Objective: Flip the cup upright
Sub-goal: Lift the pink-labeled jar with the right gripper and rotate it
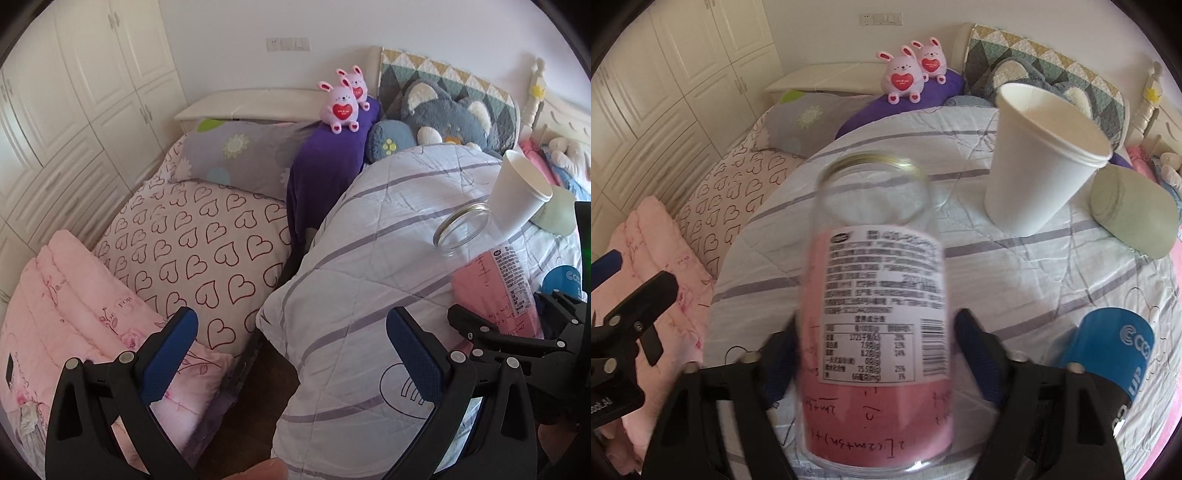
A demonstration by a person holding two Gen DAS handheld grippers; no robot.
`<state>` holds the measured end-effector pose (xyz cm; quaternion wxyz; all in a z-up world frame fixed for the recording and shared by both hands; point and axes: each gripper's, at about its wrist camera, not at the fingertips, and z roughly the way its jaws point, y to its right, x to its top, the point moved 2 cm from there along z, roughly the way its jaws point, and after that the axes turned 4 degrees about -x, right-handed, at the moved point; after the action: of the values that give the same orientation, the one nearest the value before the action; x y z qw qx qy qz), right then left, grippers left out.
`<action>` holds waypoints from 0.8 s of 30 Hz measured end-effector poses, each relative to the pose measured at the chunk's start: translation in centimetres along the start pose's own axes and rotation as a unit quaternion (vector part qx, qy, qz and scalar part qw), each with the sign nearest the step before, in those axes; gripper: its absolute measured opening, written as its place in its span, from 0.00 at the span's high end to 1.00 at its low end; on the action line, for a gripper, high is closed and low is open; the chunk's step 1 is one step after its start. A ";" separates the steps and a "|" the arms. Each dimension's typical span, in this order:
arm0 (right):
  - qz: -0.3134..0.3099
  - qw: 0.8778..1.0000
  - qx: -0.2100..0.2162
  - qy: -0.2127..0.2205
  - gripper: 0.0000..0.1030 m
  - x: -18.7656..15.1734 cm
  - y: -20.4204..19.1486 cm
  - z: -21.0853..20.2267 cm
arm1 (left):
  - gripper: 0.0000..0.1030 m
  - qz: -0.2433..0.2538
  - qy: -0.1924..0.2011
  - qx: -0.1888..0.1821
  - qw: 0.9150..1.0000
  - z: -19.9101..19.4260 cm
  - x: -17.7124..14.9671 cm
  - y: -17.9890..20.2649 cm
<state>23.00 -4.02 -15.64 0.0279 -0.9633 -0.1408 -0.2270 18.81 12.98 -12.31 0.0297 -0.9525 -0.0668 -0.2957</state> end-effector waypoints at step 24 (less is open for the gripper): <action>0.117 0.988 -0.014 0.100 0.32 -4.6 9.2 -11.0 | 0.00 0.054 0.043 -0.029 0.997 -5.4 -0.4 7.7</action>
<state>16.89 -15.32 -7.74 0.0546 -0.9458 -0.0209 -0.3194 16.59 4.75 -8.21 0.0212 -0.9414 -0.0058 -0.3366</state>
